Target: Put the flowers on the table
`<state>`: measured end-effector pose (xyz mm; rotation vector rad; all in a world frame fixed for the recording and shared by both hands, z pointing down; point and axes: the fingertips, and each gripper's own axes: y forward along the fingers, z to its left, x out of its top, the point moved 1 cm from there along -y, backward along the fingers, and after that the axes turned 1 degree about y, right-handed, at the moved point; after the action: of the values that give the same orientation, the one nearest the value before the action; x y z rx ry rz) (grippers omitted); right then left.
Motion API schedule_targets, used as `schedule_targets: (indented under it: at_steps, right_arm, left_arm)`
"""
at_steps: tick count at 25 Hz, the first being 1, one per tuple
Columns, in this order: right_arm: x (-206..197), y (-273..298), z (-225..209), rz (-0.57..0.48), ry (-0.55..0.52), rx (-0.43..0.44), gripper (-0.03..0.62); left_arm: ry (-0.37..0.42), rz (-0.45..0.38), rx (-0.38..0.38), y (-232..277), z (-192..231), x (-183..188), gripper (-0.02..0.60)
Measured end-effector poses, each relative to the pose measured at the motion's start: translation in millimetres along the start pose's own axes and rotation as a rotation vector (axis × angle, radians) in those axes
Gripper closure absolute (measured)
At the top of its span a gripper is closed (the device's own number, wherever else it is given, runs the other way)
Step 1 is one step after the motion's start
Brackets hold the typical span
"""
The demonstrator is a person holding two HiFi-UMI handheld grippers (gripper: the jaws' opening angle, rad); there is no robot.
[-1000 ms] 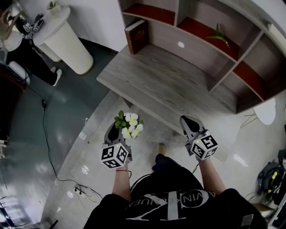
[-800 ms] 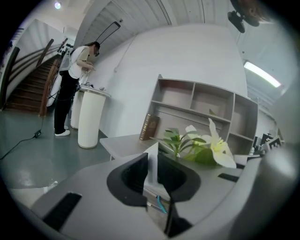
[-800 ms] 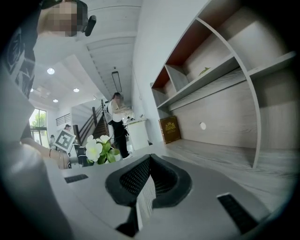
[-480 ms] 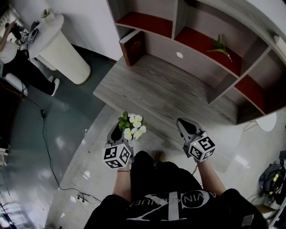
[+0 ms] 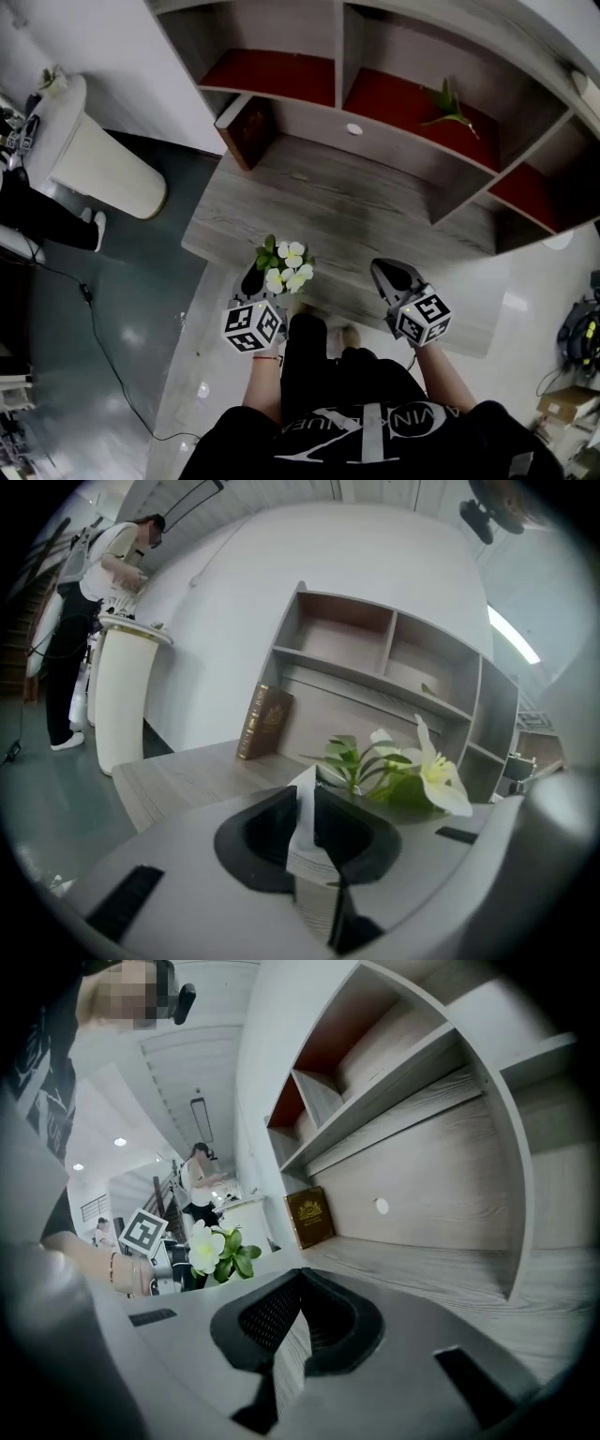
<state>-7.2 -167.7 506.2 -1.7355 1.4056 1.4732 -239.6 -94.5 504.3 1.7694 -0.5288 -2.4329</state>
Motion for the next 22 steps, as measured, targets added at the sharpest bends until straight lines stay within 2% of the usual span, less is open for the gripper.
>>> schedule_targets:
  at_steps: [4,12,22]
  right_arm:
    - [1,9,-8,0.001,0.032,-0.064,0.583]
    - [-6,38,-13,0.001,0.074,-0.137,0.583]
    - [-10,76,-16,-0.036,0.139,-0.187,0.582]
  left_arm:
    - [0.010,0.033,-0.054,26,5,7,0.525]
    - [0.043,0.106,-0.147,69,14,5,0.525]
    - [0.058,0.176,-0.260,116,20,-1,0.525]
